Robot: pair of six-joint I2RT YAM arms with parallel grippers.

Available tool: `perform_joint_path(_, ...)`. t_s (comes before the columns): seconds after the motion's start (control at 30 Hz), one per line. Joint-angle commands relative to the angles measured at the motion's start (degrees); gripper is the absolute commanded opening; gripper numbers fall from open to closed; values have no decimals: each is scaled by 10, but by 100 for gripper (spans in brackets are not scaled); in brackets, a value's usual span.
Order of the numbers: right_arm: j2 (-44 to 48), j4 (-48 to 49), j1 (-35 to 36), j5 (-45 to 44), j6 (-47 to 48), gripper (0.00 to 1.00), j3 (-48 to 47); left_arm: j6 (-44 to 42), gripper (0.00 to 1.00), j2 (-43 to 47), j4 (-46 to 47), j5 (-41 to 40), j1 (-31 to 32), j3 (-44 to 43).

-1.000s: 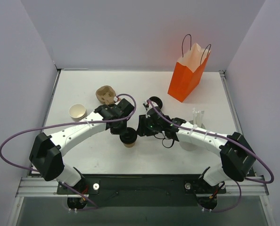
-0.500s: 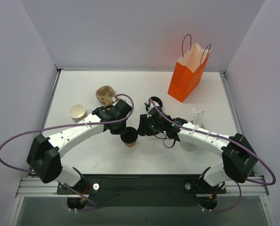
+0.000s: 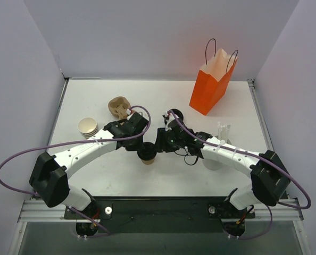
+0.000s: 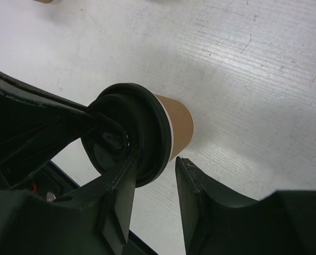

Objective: Pack the takeout coffee

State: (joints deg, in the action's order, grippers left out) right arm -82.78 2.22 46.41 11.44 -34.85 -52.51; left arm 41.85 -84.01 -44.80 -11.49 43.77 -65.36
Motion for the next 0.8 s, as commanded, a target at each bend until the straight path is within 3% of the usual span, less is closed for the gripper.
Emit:
perform_joint_path(0.0,-19,18,-13,2,-10,35,2,9,5,-23,8,-2,-3,39)
perform_joint_path(0.77,-39,82,-18,-83,-87,22,165,27,5,-23,27,1,-3,95)
